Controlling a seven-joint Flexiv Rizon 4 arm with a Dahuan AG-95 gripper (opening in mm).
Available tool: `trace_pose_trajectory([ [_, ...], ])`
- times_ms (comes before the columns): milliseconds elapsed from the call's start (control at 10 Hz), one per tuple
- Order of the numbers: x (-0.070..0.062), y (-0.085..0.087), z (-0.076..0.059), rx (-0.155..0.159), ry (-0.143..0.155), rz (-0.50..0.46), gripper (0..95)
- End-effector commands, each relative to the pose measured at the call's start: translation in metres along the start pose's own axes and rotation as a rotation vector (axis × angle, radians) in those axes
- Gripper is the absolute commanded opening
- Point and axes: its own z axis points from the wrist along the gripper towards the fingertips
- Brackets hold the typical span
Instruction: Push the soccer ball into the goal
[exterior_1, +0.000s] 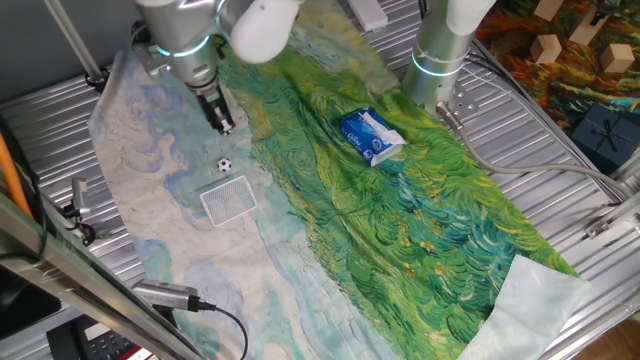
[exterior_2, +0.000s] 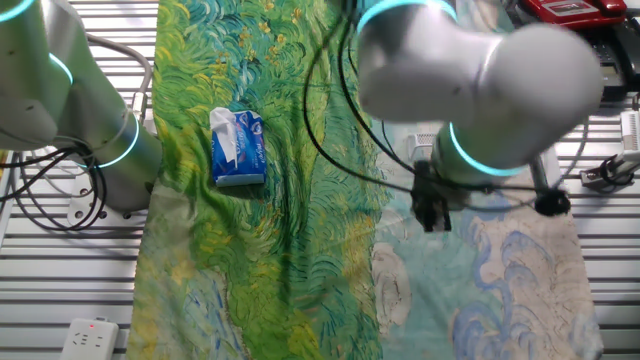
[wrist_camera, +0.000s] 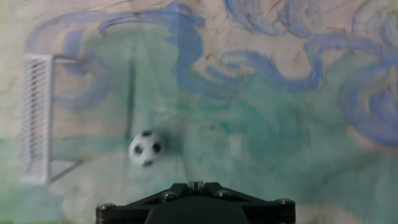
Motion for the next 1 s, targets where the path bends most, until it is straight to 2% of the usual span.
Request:
trace_pose_trajectory([
  [100,-0.007,-0.003,0.010,-0.003,-0.018,-0.013,0.0],
  [400,-0.018,0.014,0.021,-0.004,-0.027,0.014,0.0],
  [500,-0.024,0.026,0.028,-0.006,-0.044,0.029,0.0],
  [600,-0.030,0.036,0.031,-0.013,-0.074,0.044,0.0],
  [700,-0.057,0.065,0.028,-0.059,-0.113,0.113,0.0],
  [800,-0.085,0.089,0.012,-0.072,-0.080,0.174,0.0],
  [900,-0.100,0.098,-0.003,-0.072,-0.052,0.201,0.0],
  [1000,-0.103,0.096,-0.011,-0.072,-0.037,0.194,0.0],
])
